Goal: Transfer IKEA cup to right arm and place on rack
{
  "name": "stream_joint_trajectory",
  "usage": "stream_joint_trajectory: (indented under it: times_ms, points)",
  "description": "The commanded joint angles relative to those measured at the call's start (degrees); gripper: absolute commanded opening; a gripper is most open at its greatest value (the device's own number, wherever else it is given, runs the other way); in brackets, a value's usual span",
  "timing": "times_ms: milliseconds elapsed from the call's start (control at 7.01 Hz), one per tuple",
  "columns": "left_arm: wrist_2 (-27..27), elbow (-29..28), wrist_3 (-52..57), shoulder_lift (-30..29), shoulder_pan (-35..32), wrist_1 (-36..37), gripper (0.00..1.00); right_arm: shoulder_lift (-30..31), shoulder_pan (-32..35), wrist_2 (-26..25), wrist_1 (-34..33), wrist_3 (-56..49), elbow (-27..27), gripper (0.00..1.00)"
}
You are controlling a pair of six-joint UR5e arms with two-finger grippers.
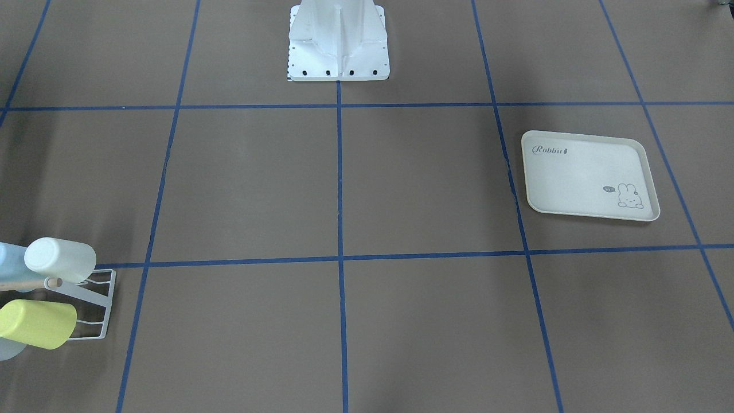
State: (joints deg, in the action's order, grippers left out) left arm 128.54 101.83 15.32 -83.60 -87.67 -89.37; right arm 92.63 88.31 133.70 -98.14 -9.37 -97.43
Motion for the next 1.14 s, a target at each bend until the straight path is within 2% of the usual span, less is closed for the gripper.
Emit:
stream_joint_trajectory:
  times_ms: [0, 143, 285, 999]
  points:
    - [-0.04, -0.14, 0.06, 0.02, -0.22, 0.08, 1.00, 0.44, 0.02, 2.79, 7.11, 4.67, 0.57, 1.00]
    - [0.04, -0.22, 0.06, -0.07, -0.22, 0.08, 1.00, 0.88, 0.02, 2.79, 11.61, 10.55, 1.44, 1.00]
    - [0.22, -0.31, 0.06, -0.07, -0.22, 0.08, 1.00, 0.88, 0.02, 2.79, 13.65, 11.04, 3.19, 1.00]
    - [0.75, -0.23, -0.46, 0.02, -0.22, 0.25, 1.00, 0.18, 0.37, 2.88, 13.59, 11.39, 2.86, 1.00]
